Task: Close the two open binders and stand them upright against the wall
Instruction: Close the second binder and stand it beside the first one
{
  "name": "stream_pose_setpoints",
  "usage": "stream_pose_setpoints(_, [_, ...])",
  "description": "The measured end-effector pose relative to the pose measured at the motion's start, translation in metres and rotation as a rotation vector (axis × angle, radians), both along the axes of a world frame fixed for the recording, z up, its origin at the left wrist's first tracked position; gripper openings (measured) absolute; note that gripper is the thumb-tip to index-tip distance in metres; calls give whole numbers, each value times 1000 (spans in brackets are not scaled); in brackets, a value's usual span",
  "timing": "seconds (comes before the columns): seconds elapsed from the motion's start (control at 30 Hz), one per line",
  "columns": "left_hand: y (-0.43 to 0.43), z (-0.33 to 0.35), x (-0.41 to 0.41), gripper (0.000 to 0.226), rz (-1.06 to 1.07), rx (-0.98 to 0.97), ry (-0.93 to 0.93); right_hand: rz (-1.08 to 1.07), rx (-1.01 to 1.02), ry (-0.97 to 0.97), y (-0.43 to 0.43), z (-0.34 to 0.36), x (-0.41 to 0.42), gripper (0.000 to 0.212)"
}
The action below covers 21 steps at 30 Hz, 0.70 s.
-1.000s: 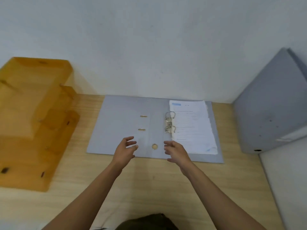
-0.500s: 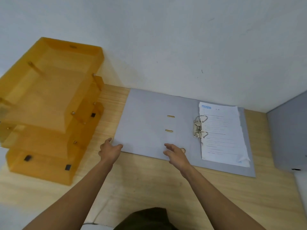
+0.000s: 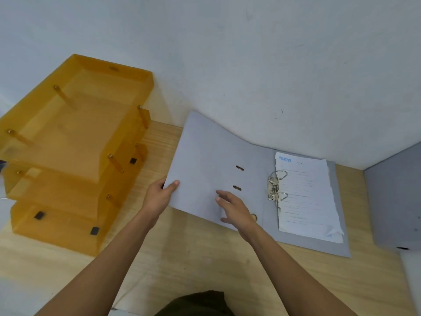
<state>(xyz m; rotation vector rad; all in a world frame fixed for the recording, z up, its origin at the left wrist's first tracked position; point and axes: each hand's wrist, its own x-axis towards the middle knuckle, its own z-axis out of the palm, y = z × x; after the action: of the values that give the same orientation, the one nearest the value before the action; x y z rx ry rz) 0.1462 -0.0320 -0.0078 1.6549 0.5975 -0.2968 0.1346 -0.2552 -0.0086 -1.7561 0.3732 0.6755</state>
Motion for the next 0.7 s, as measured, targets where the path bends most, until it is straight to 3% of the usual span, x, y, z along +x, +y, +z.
stream_pose_setpoints(0.23, [-18, 76, -3, 16, -34, 81, -197, 8, 130, -135, 24, 55, 13, 46])
stream_pose_setpoints(0.33, [-33, 97, -7, 27, -162, 11, -253, -65, 223, -200, 27, 75, 13, 41])
stream_pose_setpoints(0.47, [-71, 97, -9, 57, -243, -305, -195, -160, 275, -193, 2, 97, 10, 41])
stream_pose_setpoints(0.6, [-122, 79, -15, 53, -380, -449, -166, -212, 300, -169, -36, 110, 4, 44])
stream_pose_setpoints(0.7, [-160, 64, -20, 51, -497, -383, -132, -198, 196, -184, -68, 115, -4, 53])
